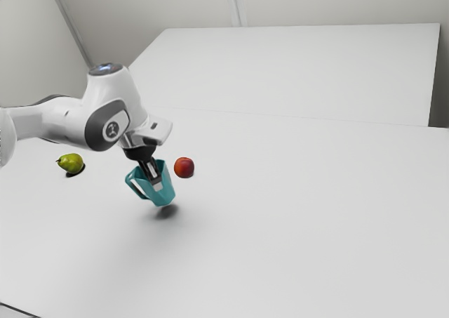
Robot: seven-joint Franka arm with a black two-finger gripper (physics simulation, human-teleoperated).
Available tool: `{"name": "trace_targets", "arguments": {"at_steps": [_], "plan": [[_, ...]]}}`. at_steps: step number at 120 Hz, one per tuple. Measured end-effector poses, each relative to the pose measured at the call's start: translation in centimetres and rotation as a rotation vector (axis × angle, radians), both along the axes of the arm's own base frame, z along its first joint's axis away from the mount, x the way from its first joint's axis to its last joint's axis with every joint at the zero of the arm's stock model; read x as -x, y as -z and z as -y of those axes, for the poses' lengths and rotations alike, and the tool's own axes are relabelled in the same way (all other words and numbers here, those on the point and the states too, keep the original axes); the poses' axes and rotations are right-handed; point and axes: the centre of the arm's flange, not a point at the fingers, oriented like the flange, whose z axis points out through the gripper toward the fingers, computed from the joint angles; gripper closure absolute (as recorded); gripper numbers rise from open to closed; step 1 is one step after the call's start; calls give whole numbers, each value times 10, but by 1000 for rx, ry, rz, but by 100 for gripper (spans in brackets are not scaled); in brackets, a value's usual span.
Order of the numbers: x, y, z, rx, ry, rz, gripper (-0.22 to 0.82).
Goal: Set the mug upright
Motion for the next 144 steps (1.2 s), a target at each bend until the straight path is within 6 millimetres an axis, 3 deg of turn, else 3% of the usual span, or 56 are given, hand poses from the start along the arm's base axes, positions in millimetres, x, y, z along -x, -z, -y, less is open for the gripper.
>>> {"name": "trace_targets", "arguments": {"at_steps": [22, 99, 119, 144], "plan": [[-7, 11, 25, -14, 29, 20, 78], [-27, 46, 81, -61, 98, 60, 79], [-28, 49, 79, -64, 83, 56, 78], [-33, 47, 58, -62, 32, 56, 53]]}}
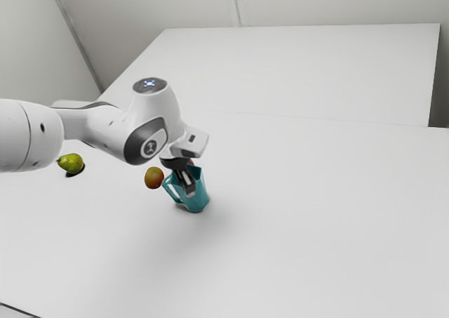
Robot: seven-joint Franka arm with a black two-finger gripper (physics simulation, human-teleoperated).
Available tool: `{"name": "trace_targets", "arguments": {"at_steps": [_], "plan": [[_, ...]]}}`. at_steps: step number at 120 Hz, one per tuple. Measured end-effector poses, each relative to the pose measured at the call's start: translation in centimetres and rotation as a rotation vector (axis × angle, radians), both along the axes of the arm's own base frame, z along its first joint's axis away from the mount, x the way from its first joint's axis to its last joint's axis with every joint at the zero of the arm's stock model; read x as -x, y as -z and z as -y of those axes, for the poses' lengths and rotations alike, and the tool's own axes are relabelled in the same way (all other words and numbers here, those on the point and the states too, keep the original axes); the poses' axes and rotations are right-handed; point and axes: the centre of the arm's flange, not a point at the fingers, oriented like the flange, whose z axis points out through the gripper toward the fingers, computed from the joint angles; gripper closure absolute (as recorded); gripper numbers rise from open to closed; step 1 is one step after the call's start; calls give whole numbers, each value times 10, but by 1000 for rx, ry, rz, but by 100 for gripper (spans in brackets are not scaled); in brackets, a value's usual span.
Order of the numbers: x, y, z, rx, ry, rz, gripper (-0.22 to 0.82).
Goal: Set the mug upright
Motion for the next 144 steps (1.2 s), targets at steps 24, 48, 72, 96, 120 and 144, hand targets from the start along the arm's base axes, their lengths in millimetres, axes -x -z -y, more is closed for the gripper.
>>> {"name": "trace_targets", "arguments": {"at_steps": [24, 48, 72, 96, 120, 144], "plan": [[1, -17, -11, 10, -29, 18, 31], [-2, -61, 3, 19, -18, 54, 20], [-41, -127, 57, 40, 17, 79, 8], [-35, -192, 21, 115, -110, 65, 3], [-28, -236, -44, 129, -255, 54, 1], [-58, -271, -23, 125, -243, 47, 0]]}}
